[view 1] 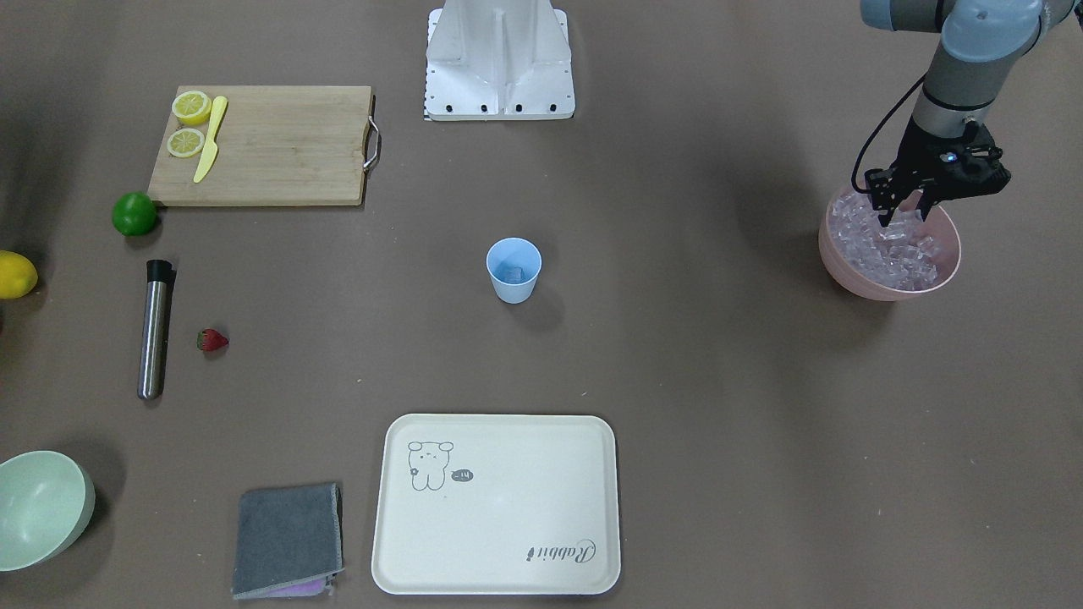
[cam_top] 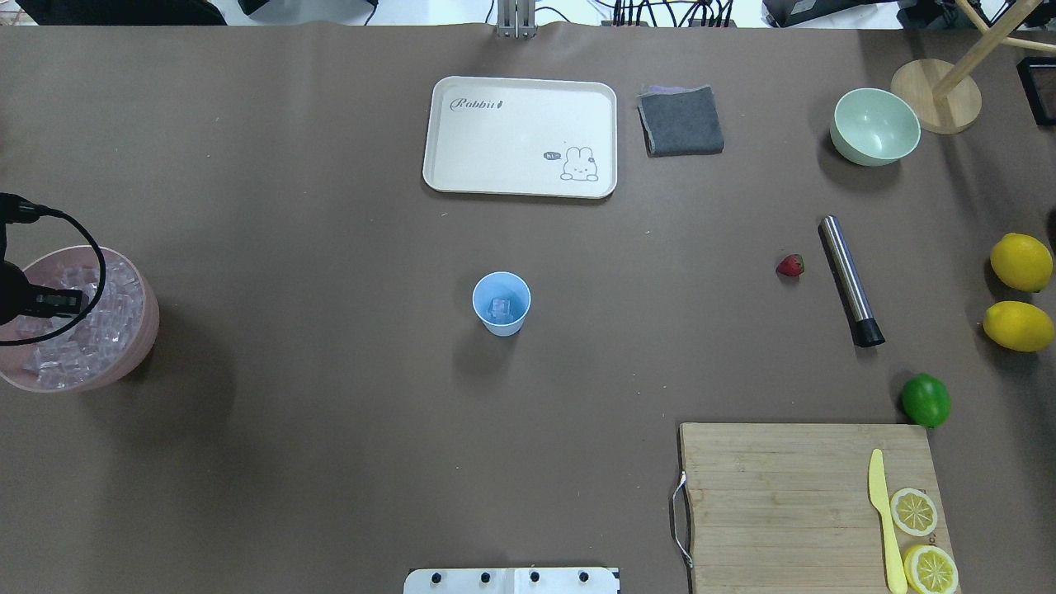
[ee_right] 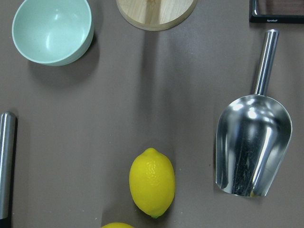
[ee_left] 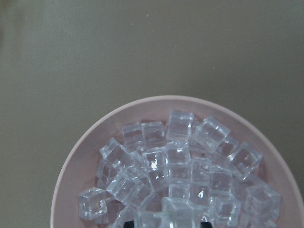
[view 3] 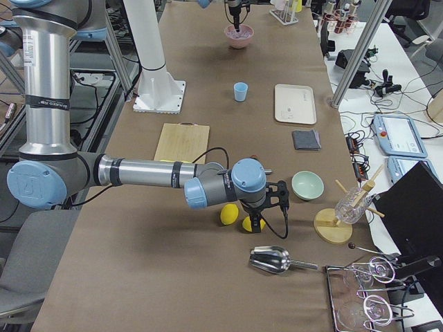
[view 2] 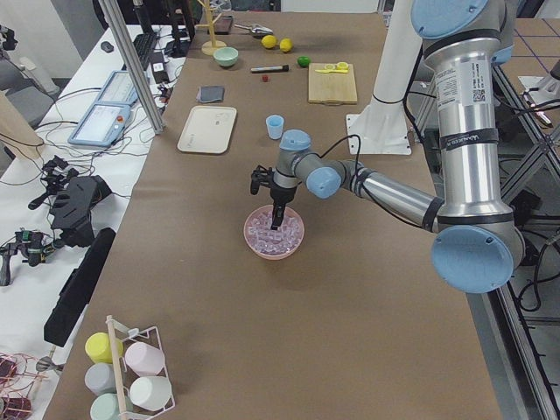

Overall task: Mash ice and strawberries in cup
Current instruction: 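Close the left gripper on a third ice cube in the bowl, then carry the ice cube with the left gripper toward the light-blue cup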

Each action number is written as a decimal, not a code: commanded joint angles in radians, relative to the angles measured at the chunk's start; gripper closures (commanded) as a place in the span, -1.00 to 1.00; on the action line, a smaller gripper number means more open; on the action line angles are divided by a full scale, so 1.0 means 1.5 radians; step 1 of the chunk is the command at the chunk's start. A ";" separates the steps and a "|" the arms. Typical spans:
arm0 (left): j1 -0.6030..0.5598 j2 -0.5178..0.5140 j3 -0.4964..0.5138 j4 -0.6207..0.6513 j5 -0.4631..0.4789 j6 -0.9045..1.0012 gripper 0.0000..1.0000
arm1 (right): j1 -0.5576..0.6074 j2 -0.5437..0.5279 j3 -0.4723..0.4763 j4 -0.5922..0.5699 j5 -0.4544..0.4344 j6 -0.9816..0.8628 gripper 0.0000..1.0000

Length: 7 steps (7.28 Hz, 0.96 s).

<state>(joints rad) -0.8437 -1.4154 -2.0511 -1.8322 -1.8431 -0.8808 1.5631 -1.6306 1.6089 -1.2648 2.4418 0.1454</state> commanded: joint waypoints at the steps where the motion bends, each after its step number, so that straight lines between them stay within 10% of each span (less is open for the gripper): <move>1: -0.048 -0.034 -0.006 -0.009 -0.061 -0.005 1.00 | 0.000 0.000 -0.001 0.000 0.000 0.001 -1.00; 4: -0.057 -0.168 0.004 -0.021 -0.124 -0.081 1.00 | -0.001 0.000 -0.004 0.000 0.000 0.001 -1.00; 7: 0.083 -0.380 0.076 -0.005 -0.046 -0.274 1.00 | -0.001 -0.001 -0.007 0.000 0.002 0.001 -1.00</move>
<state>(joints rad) -0.8074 -1.8575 -1.9907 -1.8506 -1.9855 -1.1871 1.5616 -1.6311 1.5994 -1.2655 2.4444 0.1483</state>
